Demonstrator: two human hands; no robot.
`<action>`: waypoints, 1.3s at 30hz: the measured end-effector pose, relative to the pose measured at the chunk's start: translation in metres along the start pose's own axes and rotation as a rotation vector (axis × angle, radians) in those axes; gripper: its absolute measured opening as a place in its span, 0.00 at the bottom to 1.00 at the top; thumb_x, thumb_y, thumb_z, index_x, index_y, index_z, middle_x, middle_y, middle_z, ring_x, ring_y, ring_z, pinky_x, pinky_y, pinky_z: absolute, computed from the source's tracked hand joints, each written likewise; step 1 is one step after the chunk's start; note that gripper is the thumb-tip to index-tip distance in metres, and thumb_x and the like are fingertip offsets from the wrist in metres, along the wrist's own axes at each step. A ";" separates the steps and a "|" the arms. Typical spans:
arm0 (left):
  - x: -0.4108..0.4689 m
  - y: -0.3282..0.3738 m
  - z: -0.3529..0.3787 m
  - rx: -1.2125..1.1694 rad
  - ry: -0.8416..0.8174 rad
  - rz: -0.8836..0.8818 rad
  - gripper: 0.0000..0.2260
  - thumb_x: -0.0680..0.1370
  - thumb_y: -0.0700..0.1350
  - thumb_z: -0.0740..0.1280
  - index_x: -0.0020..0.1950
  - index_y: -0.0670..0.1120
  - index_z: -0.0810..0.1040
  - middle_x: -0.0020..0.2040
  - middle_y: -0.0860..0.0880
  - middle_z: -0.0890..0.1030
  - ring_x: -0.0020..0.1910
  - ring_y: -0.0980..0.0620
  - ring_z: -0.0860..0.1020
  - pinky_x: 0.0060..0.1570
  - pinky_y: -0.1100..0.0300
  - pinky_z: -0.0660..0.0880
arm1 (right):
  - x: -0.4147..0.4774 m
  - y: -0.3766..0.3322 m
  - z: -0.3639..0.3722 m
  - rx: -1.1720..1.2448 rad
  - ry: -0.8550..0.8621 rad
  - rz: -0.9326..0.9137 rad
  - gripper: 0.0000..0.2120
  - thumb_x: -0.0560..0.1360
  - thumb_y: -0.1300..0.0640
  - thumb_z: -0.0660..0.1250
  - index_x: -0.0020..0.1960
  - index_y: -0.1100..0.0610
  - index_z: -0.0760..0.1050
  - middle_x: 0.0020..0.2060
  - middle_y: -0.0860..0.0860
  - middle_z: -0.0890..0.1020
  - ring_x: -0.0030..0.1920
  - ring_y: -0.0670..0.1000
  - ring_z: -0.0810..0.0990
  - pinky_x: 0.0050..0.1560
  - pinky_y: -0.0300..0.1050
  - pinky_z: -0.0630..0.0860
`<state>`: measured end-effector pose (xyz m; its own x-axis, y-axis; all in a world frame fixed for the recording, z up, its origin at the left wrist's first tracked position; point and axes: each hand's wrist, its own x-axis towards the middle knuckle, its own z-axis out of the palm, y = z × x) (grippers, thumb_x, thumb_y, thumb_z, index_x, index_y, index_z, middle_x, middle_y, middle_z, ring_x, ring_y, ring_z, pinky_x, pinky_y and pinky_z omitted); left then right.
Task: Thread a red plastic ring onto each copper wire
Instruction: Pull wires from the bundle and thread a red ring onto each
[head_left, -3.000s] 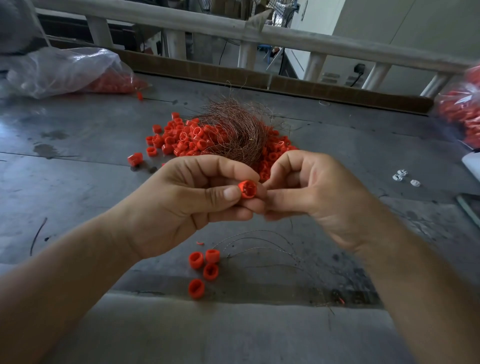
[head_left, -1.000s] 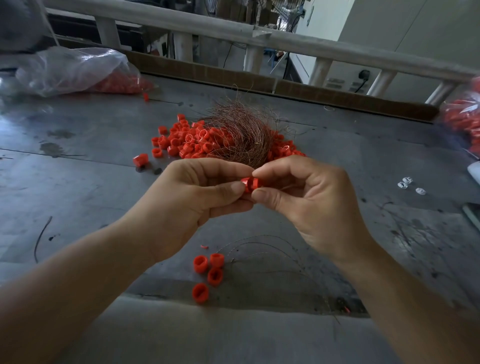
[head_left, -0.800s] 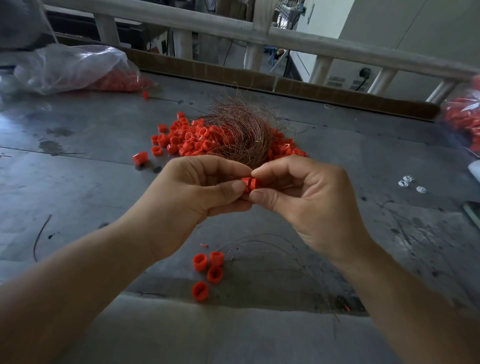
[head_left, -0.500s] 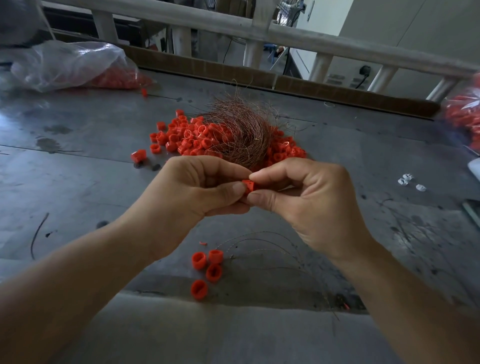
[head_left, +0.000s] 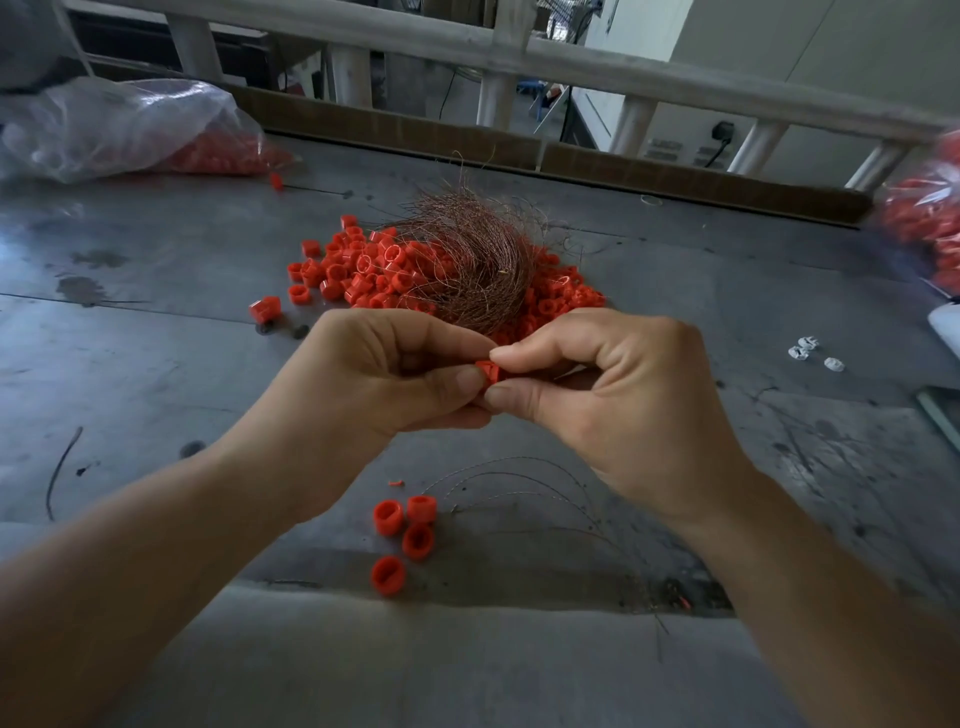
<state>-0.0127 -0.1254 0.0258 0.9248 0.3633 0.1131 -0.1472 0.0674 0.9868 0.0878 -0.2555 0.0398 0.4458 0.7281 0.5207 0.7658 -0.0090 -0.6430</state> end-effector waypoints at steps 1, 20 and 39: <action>0.000 0.000 0.000 0.009 0.009 0.002 0.11 0.58 0.43 0.70 0.38 0.50 0.85 0.35 0.46 0.84 0.34 0.51 0.83 0.34 0.67 0.77 | 0.000 0.000 0.000 -0.012 0.002 -0.007 0.10 0.61 0.61 0.76 0.43 0.59 0.82 0.35 0.44 0.80 0.41 0.43 0.80 0.41 0.31 0.76; -0.002 0.007 0.001 -0.138 0.024 -0.039 0.11 0.56 0.42 0.70 0.36 0.45 0.85 0.33 0.45 0.83 0.33 0.51 0.83 0.31 0.65 0.78 | -0.003 -0.002 0.009 0.042 0.165 -0.081 0.09 0.63 0.59 0.74 0.43 0.59 0.81 0.36 0.45 0.80 0.38 0.44 0.81 0.38 0.37 0.79; -0.002 0.007 0.001 -0.090 -0.013 -0.072 0.11 0.56 0.43 0.69 0.35 0.47 0.85 0.33 0.46 0.84 0.32 0.53 0.82 0.31 0.67 0.77 | 0.001 0.008 0.006 0.071 0.084 -0.128 0.11 0.62 0.58 0.74 0.43 0.59 0.80 0.35 0.47 0.81 0.36 0.45 0.81 0.37 0.39 0.78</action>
<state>-0.0155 -0.1267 0.0327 0.9386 0.3421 0.0443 -0.1103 0.1761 0.9782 0.0914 -0.2506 0.0323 0.3864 0.6601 0.6442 0.7856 0.1304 -0.6049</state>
